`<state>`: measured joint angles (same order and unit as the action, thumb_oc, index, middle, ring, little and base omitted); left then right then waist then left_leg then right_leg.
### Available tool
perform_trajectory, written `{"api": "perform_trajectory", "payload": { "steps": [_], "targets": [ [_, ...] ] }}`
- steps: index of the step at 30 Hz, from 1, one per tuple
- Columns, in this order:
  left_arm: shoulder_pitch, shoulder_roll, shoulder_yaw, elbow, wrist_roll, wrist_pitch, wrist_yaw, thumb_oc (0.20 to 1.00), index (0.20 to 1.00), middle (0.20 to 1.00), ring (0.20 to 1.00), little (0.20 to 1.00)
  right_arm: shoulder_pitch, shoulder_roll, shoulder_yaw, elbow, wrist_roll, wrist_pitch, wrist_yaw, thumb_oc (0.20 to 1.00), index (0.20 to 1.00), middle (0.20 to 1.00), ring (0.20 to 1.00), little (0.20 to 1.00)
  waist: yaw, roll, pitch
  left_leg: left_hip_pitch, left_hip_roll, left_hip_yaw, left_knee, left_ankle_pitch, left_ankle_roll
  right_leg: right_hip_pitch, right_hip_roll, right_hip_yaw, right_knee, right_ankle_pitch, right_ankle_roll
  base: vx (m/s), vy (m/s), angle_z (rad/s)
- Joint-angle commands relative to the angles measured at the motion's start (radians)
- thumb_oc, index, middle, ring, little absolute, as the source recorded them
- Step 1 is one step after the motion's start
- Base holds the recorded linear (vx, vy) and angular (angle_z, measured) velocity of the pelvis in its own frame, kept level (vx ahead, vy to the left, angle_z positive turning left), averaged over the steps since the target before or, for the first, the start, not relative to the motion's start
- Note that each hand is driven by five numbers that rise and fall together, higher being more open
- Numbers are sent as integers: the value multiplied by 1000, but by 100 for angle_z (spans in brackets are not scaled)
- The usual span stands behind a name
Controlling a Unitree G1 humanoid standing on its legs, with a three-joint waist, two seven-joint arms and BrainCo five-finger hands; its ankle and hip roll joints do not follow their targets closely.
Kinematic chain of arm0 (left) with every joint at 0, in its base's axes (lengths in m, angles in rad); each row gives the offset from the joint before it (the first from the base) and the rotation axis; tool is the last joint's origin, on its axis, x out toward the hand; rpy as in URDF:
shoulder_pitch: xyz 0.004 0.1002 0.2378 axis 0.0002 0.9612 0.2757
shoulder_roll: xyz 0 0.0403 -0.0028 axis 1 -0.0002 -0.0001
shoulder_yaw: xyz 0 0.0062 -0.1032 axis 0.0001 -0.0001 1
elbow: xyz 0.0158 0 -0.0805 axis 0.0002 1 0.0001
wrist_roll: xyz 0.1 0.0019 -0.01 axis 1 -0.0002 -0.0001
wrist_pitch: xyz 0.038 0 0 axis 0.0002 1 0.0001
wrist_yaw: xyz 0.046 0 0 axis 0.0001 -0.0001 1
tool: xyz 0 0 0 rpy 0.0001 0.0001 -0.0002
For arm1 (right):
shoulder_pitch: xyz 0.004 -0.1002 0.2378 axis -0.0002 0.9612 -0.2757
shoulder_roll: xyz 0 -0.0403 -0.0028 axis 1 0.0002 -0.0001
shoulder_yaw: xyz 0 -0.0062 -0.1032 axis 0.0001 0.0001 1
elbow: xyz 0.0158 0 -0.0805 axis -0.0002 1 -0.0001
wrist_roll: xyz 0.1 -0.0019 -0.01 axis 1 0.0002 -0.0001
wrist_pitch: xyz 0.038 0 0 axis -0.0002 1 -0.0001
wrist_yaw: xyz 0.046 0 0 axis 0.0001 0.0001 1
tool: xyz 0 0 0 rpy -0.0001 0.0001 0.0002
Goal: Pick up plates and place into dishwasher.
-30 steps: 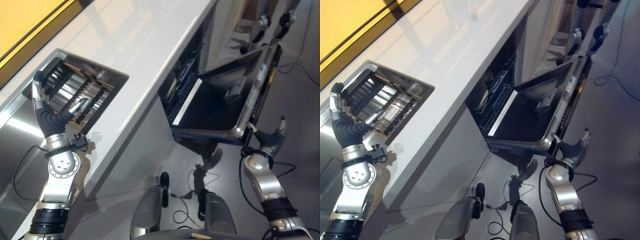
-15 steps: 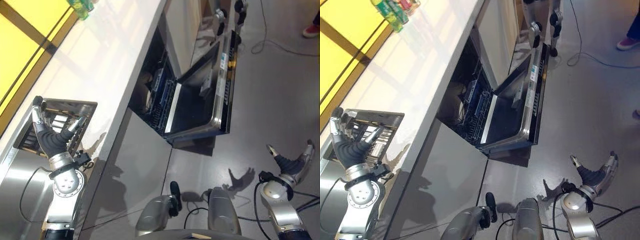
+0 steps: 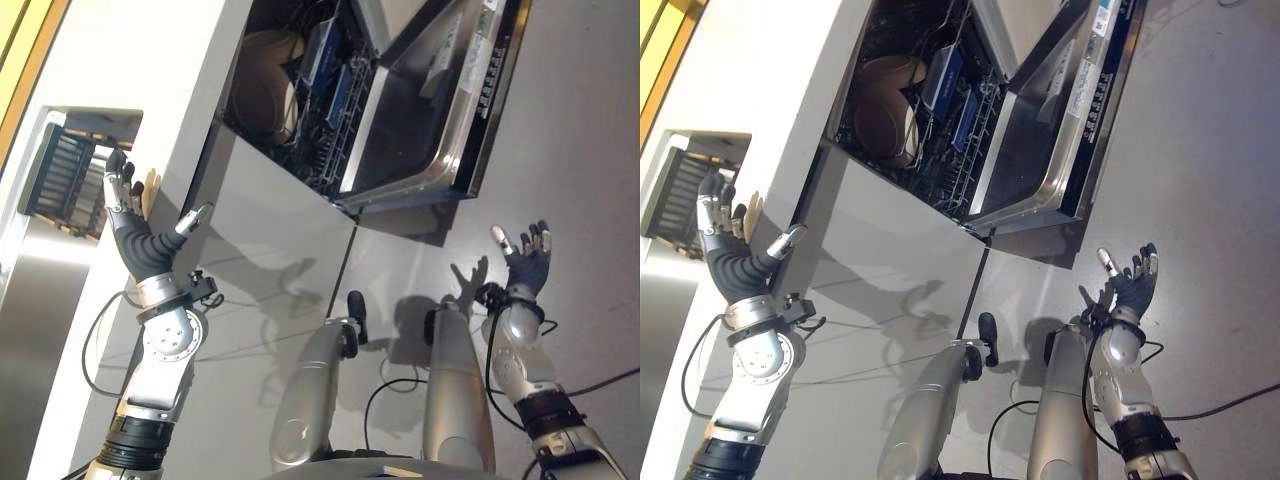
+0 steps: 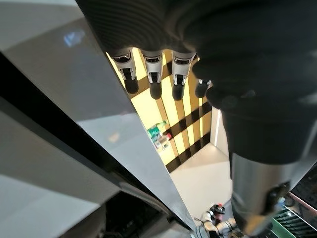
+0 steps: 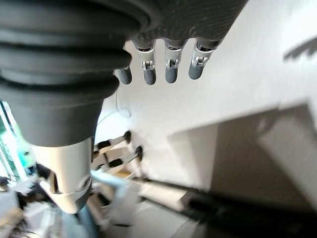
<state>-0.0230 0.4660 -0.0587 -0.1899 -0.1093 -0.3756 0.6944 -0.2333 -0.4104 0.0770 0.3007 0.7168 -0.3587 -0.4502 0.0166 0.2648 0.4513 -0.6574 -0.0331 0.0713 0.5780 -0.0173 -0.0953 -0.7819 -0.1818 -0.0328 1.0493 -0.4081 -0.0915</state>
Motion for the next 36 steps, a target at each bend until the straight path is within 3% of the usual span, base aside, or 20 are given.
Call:
{"api": "perform_trajectory", "payload": {
  "steps": [1,5,8,12,16,26,36],
  "targets": [
    [-9,46,43,-24,7,-54,-9,1000,1000,1000,1000,1000,-159,-6,-13,-34,4,-10,128,1000,1000,1000,1000,1000,36,46,69,-42,-66,26,36,-30,103,10,-13,3,62,-28,-1,13,-33,33],
    [-17,58,54,-3,-21,-64,-43,1000,1000,1000,1000,1000,-273,-22,-24,-46,13,-14,231,1000,1000,1000,1000,1000,65,47,69,-70,-89,18,106,-65,119,-7,-25,-9,123,-55,-5,22,-45,27],
    [-10,64,62,7,-47,-75,-70,1000,1000,1000,1000,1000,-317,-33,-14,-70,50,79,339,1000,1000,1000,1000,1000,81,46,68,-65,-102,8,122,-69,119,1,-40,-18,140,-61,-6,72,13,25],
    [3,77,86,9,-90,-96,-110,1000,1000,1000,1000,1000,-350,-71,27,-75,72,252,520,1000,1000,1000,1000,1000,100,44,68,-32,-112,-2,97,-53,107,46,-56,-32,114,-55,-4,96,71,6],
    [21,78,110,-5,-111,-84,-141,1000,1000,1000,1000,1000,-358,-102,73,-118,109,339,606,1000,1000,1000,1000,1000,127,29,59,30,-122,-25,47,-20,98,135,-70,-63,58,-48,-3,147,75,9],
    [29,120,150,-3,-121,-106,-188,1000,1000,1000,1000,1000,-325,-50,115,-238,119,296,617,1000,1000,1000,1000,1000,214,-42,21,145,-161,-108,-66,-13,111,306,-85,-168,-85,13,42,99,-24,24],
    [32,175,203,-9,-146,-93,-285,1000,1000,1000,1000,1000,-259,25,134,-258,97,208,589,1000,1000,1000,1000,1000,307,-172,-79,323,-140,-234,-229,20,122,575,-50,-291,-334,109,83,139,-89,50]
  ]
}}
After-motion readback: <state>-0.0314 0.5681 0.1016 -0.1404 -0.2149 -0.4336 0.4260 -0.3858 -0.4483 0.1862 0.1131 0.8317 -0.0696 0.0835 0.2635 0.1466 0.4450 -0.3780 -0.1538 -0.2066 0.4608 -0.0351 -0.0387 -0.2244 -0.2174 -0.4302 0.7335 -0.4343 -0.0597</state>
